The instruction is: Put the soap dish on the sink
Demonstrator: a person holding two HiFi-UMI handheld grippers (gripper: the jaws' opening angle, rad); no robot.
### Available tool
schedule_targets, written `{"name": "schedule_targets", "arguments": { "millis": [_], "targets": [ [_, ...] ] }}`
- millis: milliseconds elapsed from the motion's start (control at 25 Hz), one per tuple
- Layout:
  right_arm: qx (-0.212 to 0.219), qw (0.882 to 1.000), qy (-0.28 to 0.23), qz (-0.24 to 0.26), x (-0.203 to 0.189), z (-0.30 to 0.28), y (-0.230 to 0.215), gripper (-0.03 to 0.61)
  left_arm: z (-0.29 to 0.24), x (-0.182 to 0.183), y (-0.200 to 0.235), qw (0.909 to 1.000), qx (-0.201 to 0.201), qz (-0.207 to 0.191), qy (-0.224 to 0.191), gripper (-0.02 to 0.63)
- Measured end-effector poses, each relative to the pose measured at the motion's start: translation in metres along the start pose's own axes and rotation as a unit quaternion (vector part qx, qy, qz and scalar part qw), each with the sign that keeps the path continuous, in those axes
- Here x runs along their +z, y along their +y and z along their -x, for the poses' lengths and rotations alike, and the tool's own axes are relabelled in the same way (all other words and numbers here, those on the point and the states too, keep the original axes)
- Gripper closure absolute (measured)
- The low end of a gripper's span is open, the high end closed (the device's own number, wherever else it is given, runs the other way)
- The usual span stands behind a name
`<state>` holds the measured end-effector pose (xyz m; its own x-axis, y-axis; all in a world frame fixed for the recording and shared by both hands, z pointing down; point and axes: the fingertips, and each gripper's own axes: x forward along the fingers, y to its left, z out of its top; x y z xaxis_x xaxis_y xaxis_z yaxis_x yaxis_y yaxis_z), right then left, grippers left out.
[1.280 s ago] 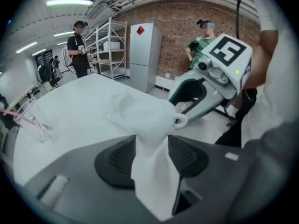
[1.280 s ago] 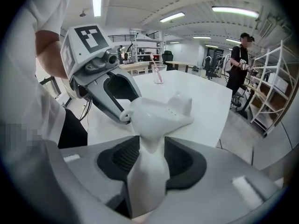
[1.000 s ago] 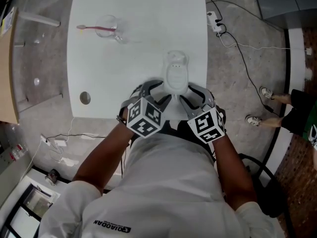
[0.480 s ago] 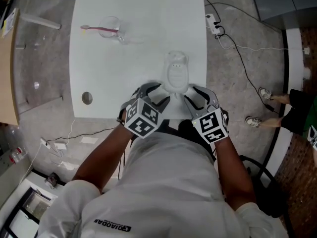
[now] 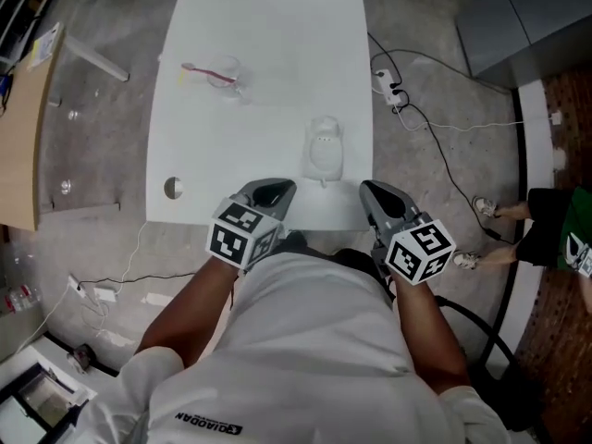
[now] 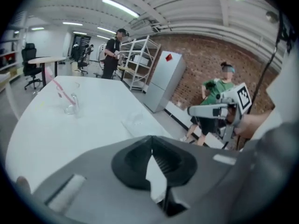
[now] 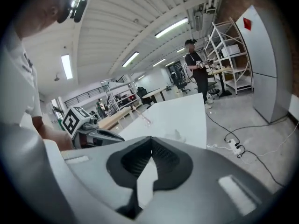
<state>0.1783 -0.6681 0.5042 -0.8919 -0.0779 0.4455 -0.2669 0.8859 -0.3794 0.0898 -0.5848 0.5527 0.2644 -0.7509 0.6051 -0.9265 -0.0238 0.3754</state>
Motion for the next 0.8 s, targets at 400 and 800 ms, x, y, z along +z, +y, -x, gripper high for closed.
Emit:
{"name": "schedule_targets", "arguments": {
  "millis": [400,800],
  "targets": [
    [0.06,0.995,-0.039,0.073,0.035,0.079,0.05,0.577,0.066,0.037,-0.07,0.99,0.008,0.078,-0.117,0.607],
    [0.064,0.994,-0.067,0.053,0.0,0.157,0.055,0.577,0.094,-0.003,-0.146,0.9846,0.062,0.088,-0.138,0.607]
  ]
}}
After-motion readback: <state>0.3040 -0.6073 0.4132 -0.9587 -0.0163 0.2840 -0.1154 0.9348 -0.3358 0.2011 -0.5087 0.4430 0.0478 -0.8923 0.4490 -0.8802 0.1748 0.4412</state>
